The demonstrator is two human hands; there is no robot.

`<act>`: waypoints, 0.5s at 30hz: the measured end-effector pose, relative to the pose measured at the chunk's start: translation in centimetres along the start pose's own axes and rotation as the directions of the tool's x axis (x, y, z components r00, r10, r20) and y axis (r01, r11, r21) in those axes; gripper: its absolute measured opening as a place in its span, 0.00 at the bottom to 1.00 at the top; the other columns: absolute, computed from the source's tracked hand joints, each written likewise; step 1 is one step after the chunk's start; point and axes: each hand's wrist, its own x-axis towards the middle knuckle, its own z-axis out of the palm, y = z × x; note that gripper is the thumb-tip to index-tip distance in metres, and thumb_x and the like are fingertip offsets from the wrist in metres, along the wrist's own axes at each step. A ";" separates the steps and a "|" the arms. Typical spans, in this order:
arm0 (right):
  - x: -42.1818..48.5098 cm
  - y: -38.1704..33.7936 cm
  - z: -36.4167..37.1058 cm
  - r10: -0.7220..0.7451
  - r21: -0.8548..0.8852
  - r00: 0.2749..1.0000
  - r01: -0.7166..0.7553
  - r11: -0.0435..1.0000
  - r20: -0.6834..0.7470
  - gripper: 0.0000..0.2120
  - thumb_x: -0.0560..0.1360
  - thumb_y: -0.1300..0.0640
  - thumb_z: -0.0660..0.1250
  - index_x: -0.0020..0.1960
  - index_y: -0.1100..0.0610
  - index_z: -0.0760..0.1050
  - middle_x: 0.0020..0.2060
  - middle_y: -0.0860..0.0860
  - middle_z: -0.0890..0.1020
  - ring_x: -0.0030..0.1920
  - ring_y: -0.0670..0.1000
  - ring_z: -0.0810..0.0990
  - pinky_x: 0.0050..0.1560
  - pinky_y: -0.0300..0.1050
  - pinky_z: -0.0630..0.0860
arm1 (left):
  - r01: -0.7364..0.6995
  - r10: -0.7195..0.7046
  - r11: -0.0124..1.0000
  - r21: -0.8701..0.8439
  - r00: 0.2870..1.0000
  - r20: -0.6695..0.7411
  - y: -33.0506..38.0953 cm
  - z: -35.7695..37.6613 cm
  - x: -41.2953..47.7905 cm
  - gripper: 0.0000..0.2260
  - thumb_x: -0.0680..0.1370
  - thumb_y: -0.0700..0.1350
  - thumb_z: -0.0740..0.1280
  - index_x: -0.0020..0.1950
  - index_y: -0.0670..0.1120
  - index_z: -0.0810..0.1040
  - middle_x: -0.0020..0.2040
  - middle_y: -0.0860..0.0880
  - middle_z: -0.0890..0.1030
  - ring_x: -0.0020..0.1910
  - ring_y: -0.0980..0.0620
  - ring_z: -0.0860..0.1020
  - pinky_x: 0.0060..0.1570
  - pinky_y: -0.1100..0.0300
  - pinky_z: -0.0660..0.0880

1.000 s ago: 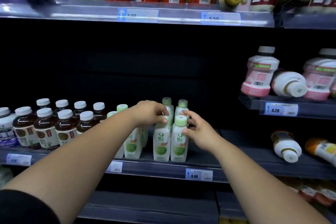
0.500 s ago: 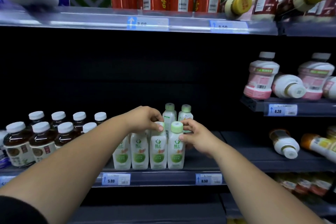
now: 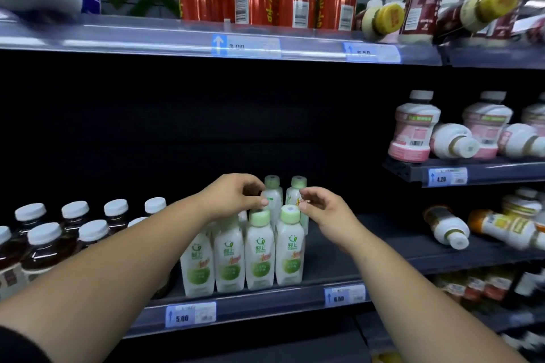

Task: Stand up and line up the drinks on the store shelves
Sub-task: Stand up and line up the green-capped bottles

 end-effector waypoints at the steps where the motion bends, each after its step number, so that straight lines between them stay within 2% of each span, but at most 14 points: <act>1: 0.3 0.2 -0.1 -0.005 -0.017 1.000 0.005 1.000 -0.012 0.13 0.76 0.60 0.73 0.58 0.47 0.78 0.55 0.48 0.82 0.59 0.48 0.80 0.62 0.43 0.76 | 0.005 -0.005 1.000 0.019 1.000 -0.003 0.0 0.0 0.5 0.16 0.74 0.55 0.74 0.60 0.55 0.80 0.53 0.58 0.81 0.54 0.60 0.79 0.58 0.59 0.76; 4: 1.7 0.6 -0.8 -0.012 -0.081 1.000 0.011 0.997 -0.011 0.14 0.75 0.59 0.74 0.55 0.43 0.77 0.55 0.45 0.81 0.58 0.46 0.80 0.62 0.45 0.76 | 0.033 -0.034 0.998 0.053 0.999 0.003 0.0 0.1 2.2 0.18 0.74 0.55 0.74 0.63 0.54 0.79 0.56 0.56 0.80 0.56 0.57 0.78 0.59 0.59 0.76; 7: 3.9 1.2 -1.8 -0.011 -0.078 1.000 0.009 0.997 -0.022 0.14 0.75 0.61 0.74 0.56 0.46 0.78 0.55 0.45 0.82 0.59 0.49 0.81 0.64 0.48 0.77 | 0.049 -0.048 0.996 0.079 0.999 -0.021 0.1 0.2 4.4 0.17 0.74 0.54 0.74 0.62 0.53 0.79 0.56 0.54 0.80 0.56 0.55 0.78 0.60 0.57 0.76; 10: 5.8 1.8 -2.6 -0.019 -0.143 0.999 0.015 0.990 -0.025 0.16 0.74 0.60 0.75 0.53 0.42 0.77 0.53 0.42 0.80 0.60 0.49 0.79 0.64 0.51 0.76 | 0.082 -0.079 0.991 0.110 0.996 -0.034 0.0 0.5 6.6 0.18 0.75 0.54 0.74 0.63 0.52 0.79 0.56 0.52 0.81 0.55 0.54 0.79 0.58 0.57 0.76; 13: 7.7 2.5 -3.2 0.000 -0.232 1.000 -0.005 0.973 -0.019 0.18 0.73 0.57 0.76 0.60 0.45 0.76 0.57 0.43 0.78 0.62 0.49 0.77 0.65 0.50 0.75 | 0.111 -0.109 0.979 0.169 0.994 -0.019 -0.2 1.3 8.8 0.20 0.75 0.55 0.73 0.65 0.51 0.78 0.58 0.51 0.81 0.56 0.53 0.78 0.57 0.59 0.75; 15: 8.7 2.8 -3.4 0.013 -0.268 1.000 -0.017 0.963 -0.018 0.23 0.73 0.56 0.76 0.66 0.48 0.75 0.60 0.45 0.77 0.62 0.47 0.75 0.63 0.45 0.75 | 0.118 -0.122 0.970 0.214 0.992 0.005 -0.2 1.8 10.1 0.22 0.74 0.56 0.73 0.66 0.52 0.77 0.60 0.51 0.80 0.57 0.53 0.78 0.57 0.60 0.74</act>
